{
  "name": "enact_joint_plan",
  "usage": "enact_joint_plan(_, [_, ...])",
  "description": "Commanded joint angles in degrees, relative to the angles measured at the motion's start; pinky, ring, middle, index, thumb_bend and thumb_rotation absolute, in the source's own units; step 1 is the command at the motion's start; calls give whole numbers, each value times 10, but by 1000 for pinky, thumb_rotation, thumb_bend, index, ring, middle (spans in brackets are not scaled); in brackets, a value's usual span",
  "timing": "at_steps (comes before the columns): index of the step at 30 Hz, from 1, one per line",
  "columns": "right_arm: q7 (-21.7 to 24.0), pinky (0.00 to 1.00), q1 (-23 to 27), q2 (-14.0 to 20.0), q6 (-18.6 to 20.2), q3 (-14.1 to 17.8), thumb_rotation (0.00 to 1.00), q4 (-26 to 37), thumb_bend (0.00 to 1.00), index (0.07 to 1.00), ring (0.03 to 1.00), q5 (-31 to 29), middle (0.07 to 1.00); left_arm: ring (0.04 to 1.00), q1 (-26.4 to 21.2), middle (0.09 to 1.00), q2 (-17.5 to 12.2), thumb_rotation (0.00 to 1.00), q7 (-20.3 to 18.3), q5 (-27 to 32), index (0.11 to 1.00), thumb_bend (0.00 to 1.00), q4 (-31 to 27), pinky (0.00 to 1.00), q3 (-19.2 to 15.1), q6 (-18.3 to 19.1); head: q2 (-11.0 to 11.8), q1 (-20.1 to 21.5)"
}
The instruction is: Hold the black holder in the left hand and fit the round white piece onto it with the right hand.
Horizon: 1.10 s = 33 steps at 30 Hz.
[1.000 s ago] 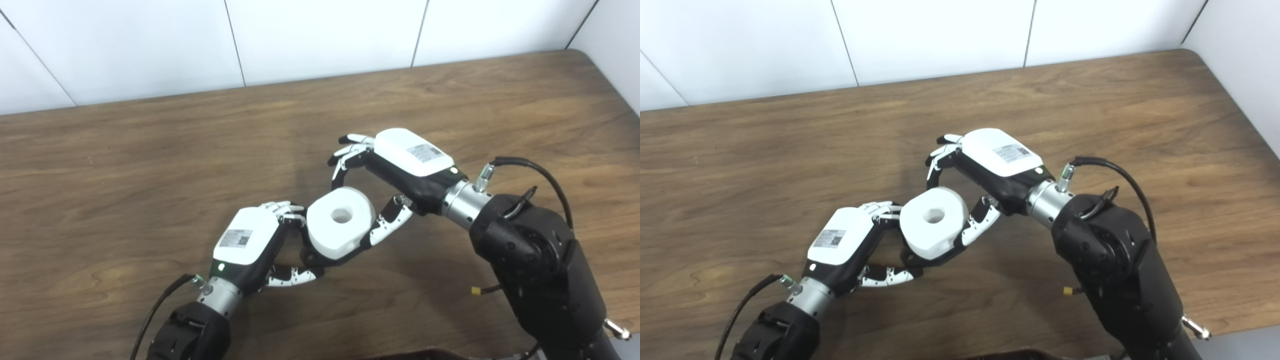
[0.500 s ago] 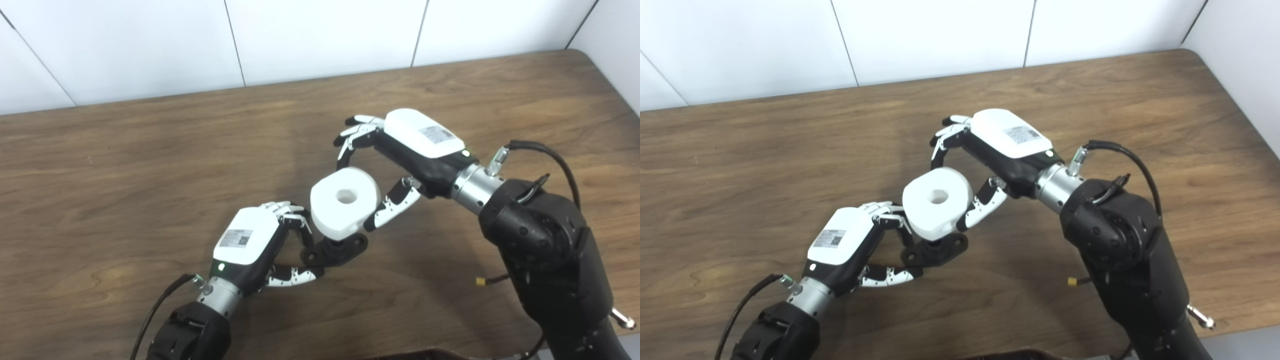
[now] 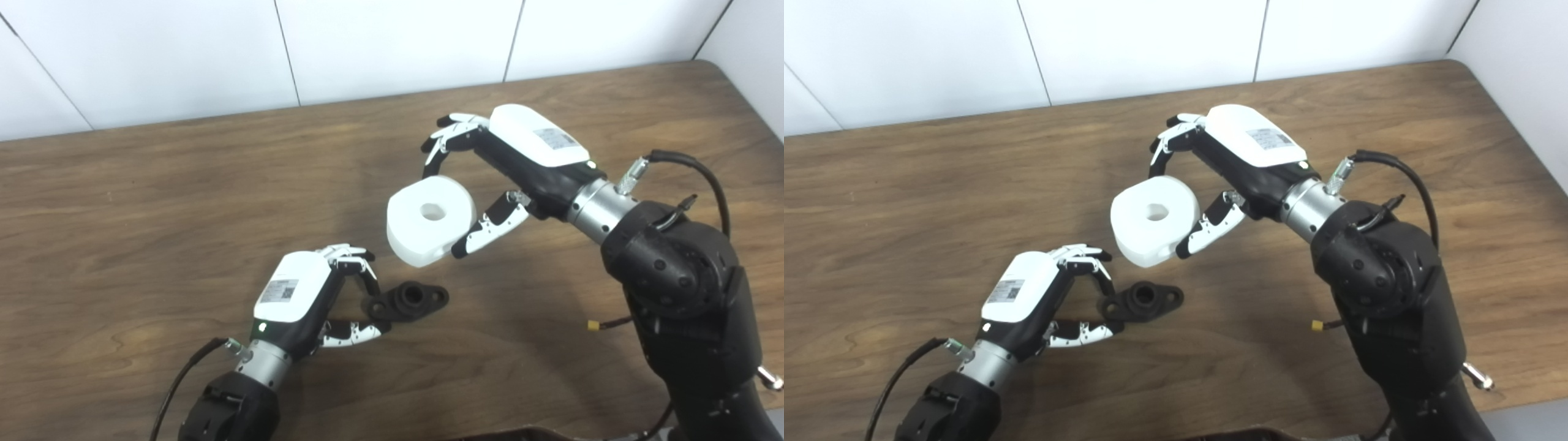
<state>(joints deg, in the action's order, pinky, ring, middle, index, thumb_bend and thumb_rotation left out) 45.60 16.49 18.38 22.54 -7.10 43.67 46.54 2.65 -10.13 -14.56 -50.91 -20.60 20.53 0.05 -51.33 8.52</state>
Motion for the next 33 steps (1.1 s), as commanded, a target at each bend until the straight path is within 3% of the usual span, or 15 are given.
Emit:
enact_joint_plan(1, [-8,775,21,7,2,10,135,19,525,481,900,3,783,825,2,773,1,57,14,7,487,515,-14,723,-3,-10,0,1])
enact_joint_plan(7, [-9,765,19,11,0,9,135,17,524,482,894,2,781,816,5,766,3,55,34,12,486,517,-10,692,-5,-23,0,0])
enact_joint_plan(14, [-12,765,16,11,-3,9,135,16,524,482,892,-1,778,820,4,766,0,56,29,5,487,516,-10,682,-2,-16,-1,1])
enact_joint_plan(25, [-3,752,13,13,-1,5,136,22,525,481,898,-1,784,829,-7,764,-16,58,-38,-26,488,515,-18,755,9,9,-1,-1])
enact_joint_plan(33, [2,759,8,6,6,1,136,29,525,481,907,3,791,818,-13,753,-21,55,-64,-44,486,519,-19,827,12,17,0,-1])
